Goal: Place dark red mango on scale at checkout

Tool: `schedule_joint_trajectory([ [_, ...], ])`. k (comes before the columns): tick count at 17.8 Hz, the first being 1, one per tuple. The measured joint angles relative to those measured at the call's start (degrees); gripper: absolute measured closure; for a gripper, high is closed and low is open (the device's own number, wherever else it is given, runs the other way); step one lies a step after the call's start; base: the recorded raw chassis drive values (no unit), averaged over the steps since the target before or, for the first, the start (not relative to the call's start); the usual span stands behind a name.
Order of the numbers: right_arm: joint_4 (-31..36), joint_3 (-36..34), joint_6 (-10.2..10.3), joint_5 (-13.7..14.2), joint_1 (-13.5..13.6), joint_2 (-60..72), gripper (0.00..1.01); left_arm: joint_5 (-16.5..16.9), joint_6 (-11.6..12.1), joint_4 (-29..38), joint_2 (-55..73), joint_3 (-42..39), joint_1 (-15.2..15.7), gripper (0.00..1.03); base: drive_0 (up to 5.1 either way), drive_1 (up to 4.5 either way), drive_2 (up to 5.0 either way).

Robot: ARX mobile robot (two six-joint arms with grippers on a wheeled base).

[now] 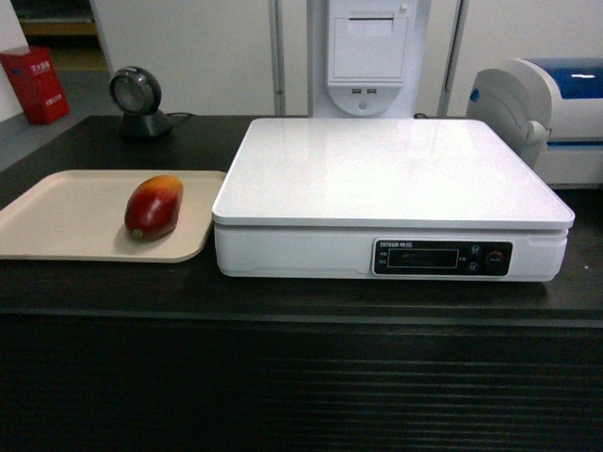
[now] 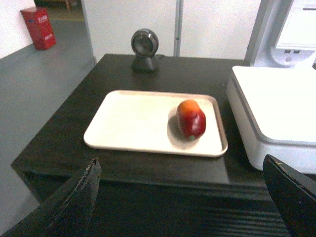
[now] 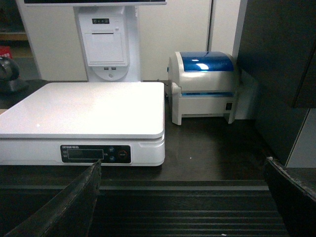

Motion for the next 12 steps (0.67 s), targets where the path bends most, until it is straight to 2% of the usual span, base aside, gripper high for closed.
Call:
schedule_joint_trajectory([
  [2, 0.0, 0.0, 0.0, 0.0, 0.0, 0.0, 0.03, 6.0, 1.6, 11.5, 15.9, 6.7, 3.3, 0.05, 0.0, 0.00, 0.0],
  [3, 0.0, 0.0, 0.0, 0.0, 0.0, 0.0, 0.03, 8.4, 1.7, 14.6, 23.2, 10.5, 4.0, 0.05, 0.0, 0.00, 0.0],
  [5, 0.0, 0.0, 0.0, 0.0, 0.0, 0.0, 0.03, 12.0, 1.5, 15.1, 38.4, 19.3, 4.6, 0.05, 0.0, 0.00, 0.0],
  [6, 0.0, 0.0, 0.0, 0.0, 0.0, 0.0, 0.03, 12.9, 1.5, 13.7, 44.5, 23.7, 4.7, 0.05, 0.0, 0.00, 0.0],
  [8, 0.0, 0.0, 0.0, 0.0, 0.0, 0.0, 0.03, 17.2, 2.9, 3.2, 67.6, 44.8, 5.7, 0.05, 0.0, 0.00, 0.0],
  [12, 0.0, 0.0, 0.0, 0.0, 0.0, 0.0, 0.03, 17.6, 3.7, -3.8, 78.5, 57.6, 5.4, 0.05, 0.0, 0.00, 0.0],
])
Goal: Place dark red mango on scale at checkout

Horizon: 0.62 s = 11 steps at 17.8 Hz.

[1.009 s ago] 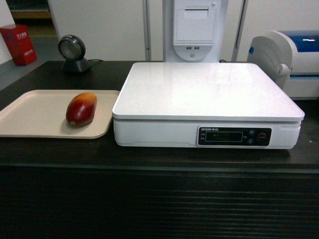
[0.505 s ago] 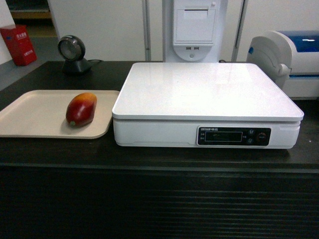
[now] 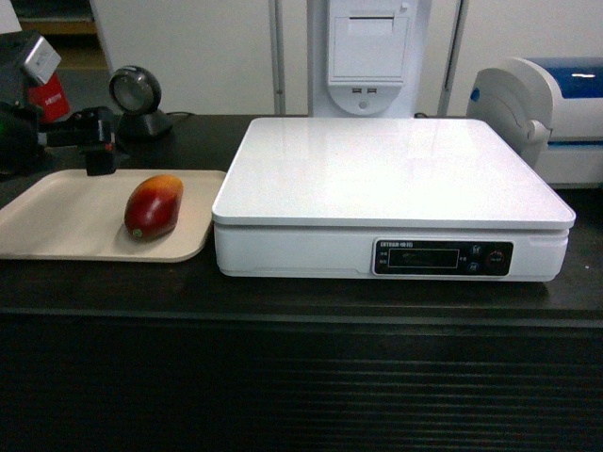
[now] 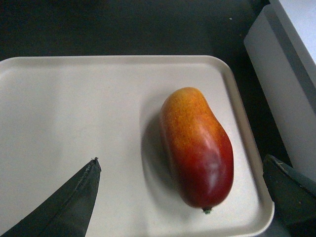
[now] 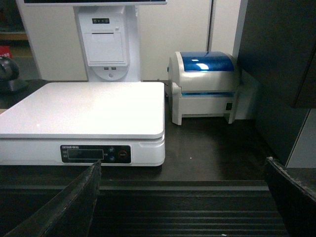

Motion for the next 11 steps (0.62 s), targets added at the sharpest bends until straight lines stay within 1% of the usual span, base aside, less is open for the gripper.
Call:
schedule_joint_trajectory([
  [3, 0.0, 0.0, 0.0, 0.0, 0.0, 0.0, 0.03, 0.8, 0.6, -4.8, 7.5, 9.7, -0.3, 0.05, 0.0, 0.00, 0.0],
  [4, 0.0, 0.0, 0.0, 0.0, 0.0, 0.0, 0.03, 0.1, 1.0, -6.4, 10.2, 12.7, -0.5, 0.05, 0.0, 0.00, 0.0],
  [11, 0.0, 0.0, 0.0, 0.0, 0.0, 0.0, 0.03, 0.3, 2.3, -12.8, 17.5, 23.2, -0.9, 0.05, 0.0, 0.00, 0.0],
])
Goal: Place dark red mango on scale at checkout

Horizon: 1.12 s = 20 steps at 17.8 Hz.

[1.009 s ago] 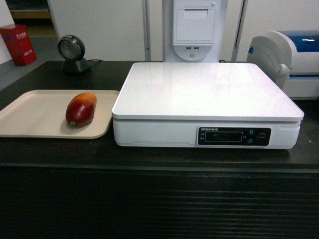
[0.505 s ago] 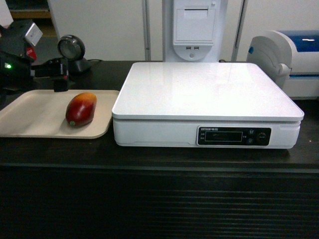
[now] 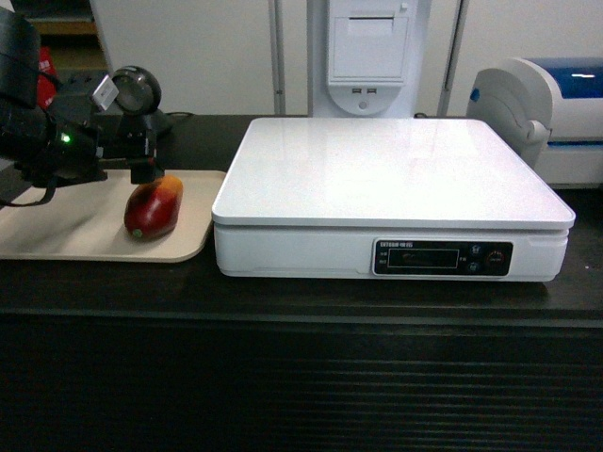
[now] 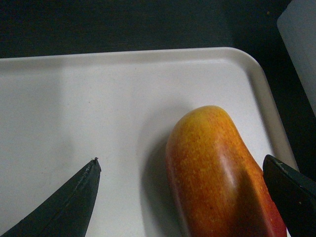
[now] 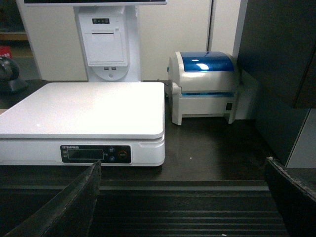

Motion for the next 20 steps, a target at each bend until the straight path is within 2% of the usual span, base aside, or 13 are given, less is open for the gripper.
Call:
schedule_joint_trajectory([
  [5, 0.0, 0.0, 0.0, 0.0, 0.0, 0.0, 0.03, 0.6, -0.2, -3.1, 3.2, 5.4, -0.4, 0.05, 0.0, 0.00, 0.0],
  [13, 0.0, 0.0, 0.0, 0.0, 0.0, 0.0, 0.03, 1.3, -0.4, -5.4, 4.6, 7.3, -1.0, 0.05, 0.0, 0.00, 0.0],
  [15, 0.0, 0.0, 0.0, 0.0, 0.0, 0.0, 0.03, 0.8, 0.1, -7.6, 5.7, 8.8, -1.6, 0.05, 0.0, 0.00, 0.0],
  [17, 0.0, 0.0, 0.0, 0.0, 0.0, 0.0, 0.03, -2.3, 3.3, -13.4, 8.8, 11.2, -2.3, 0.05, 0.0, 0.00, 0.0],
  [18, 0.0, 0.0, 0.0, 0.0, 0.0, 0.0, 0.03, -3.0, 4.5, -13.7, 8.8, 11.2, -2.3, 0.33, 0.0, 0.00, 0.0],
  [19, 0.0, 0.0, 0.0, 0.0, 0.0, 0.0, 0.03, -3.0, 4.6, -12.9, 8.5, 10.4, -2.3, 0.44, 0.0, 0.00, 0.0],
  [20, 0.0, 0.0, 0.0, 0.0, 0.0, 0.0, 0.03, -3.0, 4.7, -12.8, 7.9, 9.6, -2.3, 0.44, 0.0, 0.00, 0.0],
])
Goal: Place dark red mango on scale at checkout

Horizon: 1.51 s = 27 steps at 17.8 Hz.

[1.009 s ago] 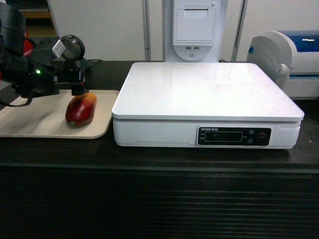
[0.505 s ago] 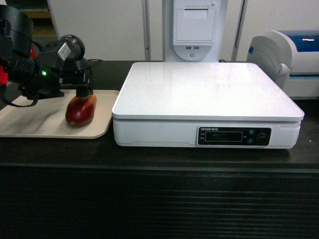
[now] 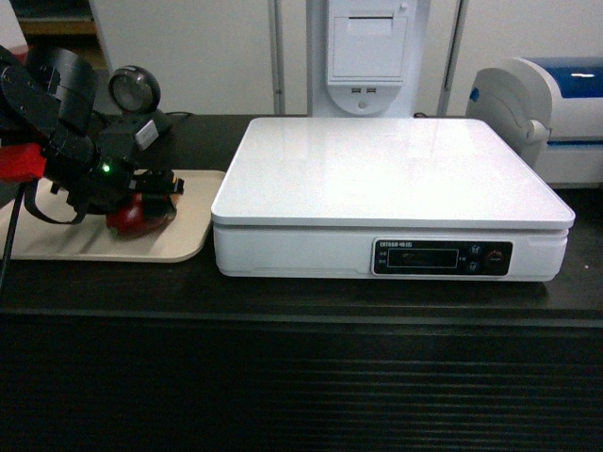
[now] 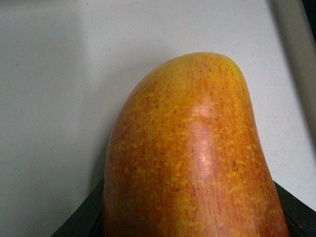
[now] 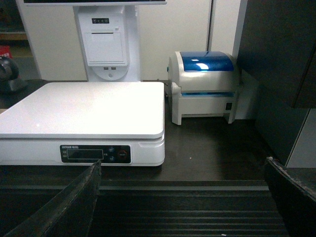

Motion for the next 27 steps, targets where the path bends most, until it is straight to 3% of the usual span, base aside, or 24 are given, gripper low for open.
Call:
schedule_joint_trajectory([
  [4, 0.0, 0.0, 0.0, 0.0, 0.0, 0.0, 0.03, 0.2, 0.0, 4.7, -7.5, -9.1, -0.8, 0.44, 0.0, 0.00, 0.0],
  [8, 0.0, 0.0, 0.0, 0.0, 0.0, 0.0, 0.03, 1.8, -0.6, 11.2, -20.8, -19.0, -4.2, 0.44, 0.0, 0.00, 0.0],
  [13, 0.0, 0.0, 0.0, 0.0, 0.0, 0.0, 0.03, 3.5, -3.7, 18.9, -39.4, -34.9, -14.4, 0.44, 0.0, 0.00, 0.0],
  [16, 0.0, 0.0, 0.0, 0.0, 0.0, 0.0, 0.03, 1.5, -4.9, 20.9, -44.6, -41.2, -20.6, 0.44, 0.0, 0.00, 0.0],
  [20, 0.0, 0.0, 0.0, 0.0, 0.0, 0.0, 0.03, 0.4, -6.9, 21.6, -43.5, -40.3, -23.6, 0.44, 0.0, 0.00, 0.0],
  [22, 0.0, 0.0, 0.0, 0.0, 0.0, 0.0, 0.03, -0.8, -11.1, 21.1, -38.4, -34.6, -25.1, 0.44, 0.0, 0.00, 0.0],
  [27, 0.0, 0.0, 0.0, 0.0, 0.0, 0.0, 0.03, -4.1, -20.7, 11.5, -23.8, -15.9, -30.0, 0.44, 0.0, 0.00, 0.0],
])
